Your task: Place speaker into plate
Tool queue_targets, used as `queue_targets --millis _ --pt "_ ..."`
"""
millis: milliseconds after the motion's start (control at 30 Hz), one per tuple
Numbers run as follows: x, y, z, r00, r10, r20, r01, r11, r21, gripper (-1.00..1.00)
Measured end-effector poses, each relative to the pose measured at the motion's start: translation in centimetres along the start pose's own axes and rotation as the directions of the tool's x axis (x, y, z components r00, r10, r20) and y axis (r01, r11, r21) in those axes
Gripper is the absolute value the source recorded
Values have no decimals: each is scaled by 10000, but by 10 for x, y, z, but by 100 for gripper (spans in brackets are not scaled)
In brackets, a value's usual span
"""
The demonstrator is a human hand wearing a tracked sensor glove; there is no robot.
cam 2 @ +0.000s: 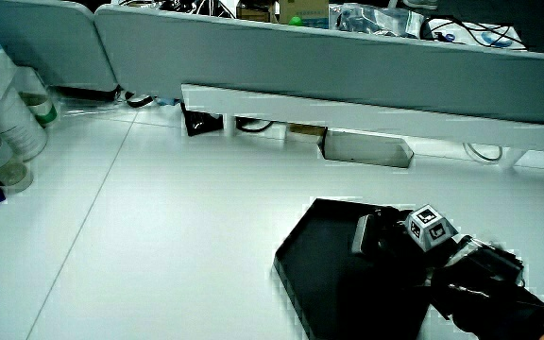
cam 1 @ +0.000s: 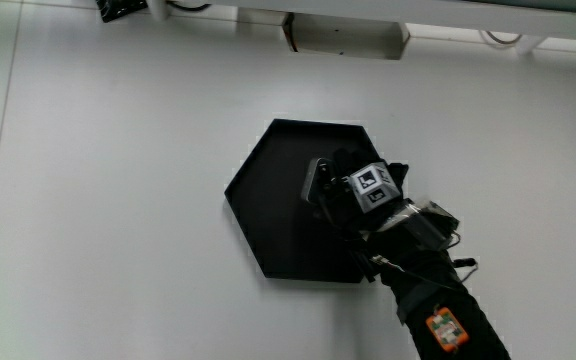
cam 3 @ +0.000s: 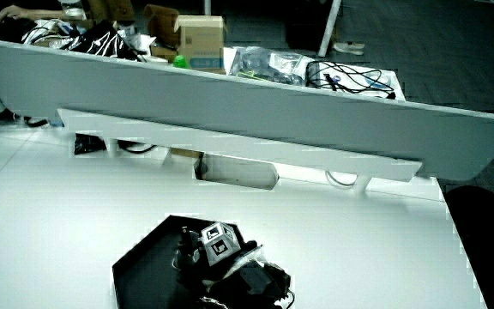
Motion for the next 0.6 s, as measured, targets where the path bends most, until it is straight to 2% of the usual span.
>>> queue_targets --millis 100,167,200,233,300,333,433,500,533,600 --pt "-11 6 2 9991 398 148 -393 9986 -348 0" --pt "-20 12 -6 9975 487 512 -455 9971 -610 0" --pt "-26 18 -17 9962 655 581 -598 9937 -948 0" --pt "-35 26 -35 9938 754 812 -634 9879 -1413 0" --pt "-46 21 -29 9914 1216 490 -1140 9841 -1359 0" --pt "-51 21 -32 9886 1449 407 -1364 9769 -1646 0" --pt "-55 17 -30 9880 1410 634 -1273 9745 -1848 0" --pt "-59 21 -37 9875 1399 719 -1212 9681 -2192 0" --pt "-59 21 -37 9874 1394 746 -1198 9676 -2221 0" --pt "-60 23 -46 9873 1372 803 -1125 9598 -2572 0"
